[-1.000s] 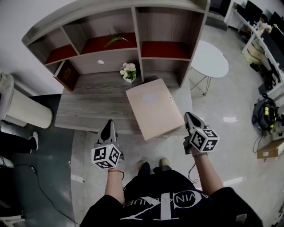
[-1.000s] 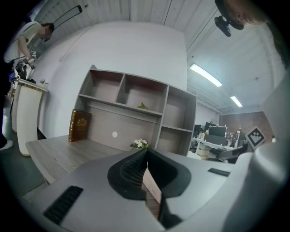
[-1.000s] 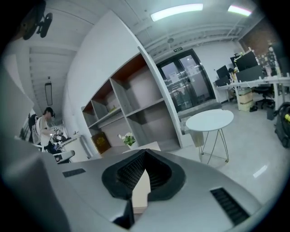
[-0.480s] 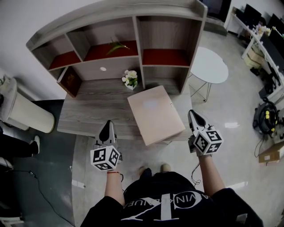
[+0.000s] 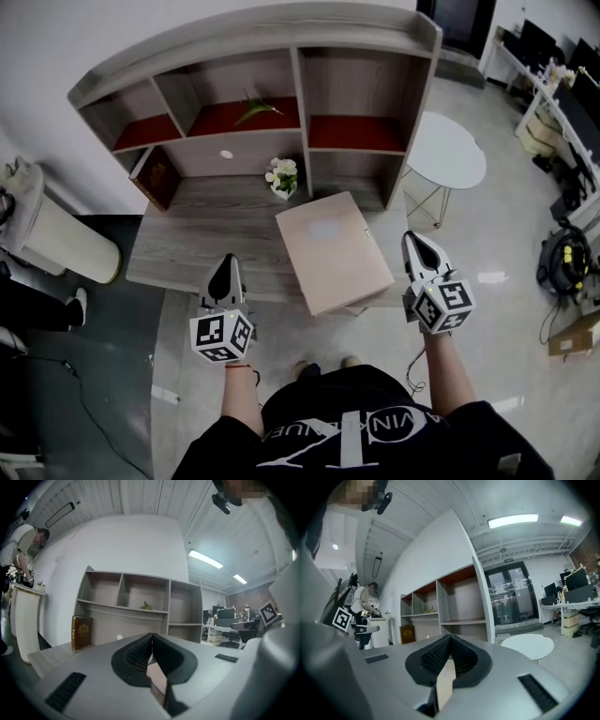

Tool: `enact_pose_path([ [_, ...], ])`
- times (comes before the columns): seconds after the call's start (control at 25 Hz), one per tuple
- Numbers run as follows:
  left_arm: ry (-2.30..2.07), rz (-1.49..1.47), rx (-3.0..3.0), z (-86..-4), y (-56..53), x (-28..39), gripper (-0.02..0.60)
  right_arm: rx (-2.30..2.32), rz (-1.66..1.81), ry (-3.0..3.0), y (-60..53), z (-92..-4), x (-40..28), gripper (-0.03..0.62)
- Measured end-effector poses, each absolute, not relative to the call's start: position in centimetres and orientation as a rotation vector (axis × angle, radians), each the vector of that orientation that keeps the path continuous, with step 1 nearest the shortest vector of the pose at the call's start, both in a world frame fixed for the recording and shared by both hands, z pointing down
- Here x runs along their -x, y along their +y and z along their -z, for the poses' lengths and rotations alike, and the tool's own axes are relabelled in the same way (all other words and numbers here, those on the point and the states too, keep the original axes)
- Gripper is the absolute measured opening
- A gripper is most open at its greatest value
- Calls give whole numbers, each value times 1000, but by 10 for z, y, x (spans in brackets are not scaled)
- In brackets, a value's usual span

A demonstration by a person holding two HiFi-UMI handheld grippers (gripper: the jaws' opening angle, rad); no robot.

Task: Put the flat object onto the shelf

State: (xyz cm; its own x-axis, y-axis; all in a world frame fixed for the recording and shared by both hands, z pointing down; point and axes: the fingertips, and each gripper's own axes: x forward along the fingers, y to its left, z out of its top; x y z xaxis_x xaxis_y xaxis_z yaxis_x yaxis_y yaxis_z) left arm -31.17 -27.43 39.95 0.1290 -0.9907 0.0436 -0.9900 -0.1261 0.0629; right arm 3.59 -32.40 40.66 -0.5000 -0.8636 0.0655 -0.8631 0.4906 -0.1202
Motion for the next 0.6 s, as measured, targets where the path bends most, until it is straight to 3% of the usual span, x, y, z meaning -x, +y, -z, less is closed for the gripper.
enact_pose_path([
  [0.6,-2078,48,-2332,-374,-276,317,5,1543,47,2764,-329,-388,-23,9],
])
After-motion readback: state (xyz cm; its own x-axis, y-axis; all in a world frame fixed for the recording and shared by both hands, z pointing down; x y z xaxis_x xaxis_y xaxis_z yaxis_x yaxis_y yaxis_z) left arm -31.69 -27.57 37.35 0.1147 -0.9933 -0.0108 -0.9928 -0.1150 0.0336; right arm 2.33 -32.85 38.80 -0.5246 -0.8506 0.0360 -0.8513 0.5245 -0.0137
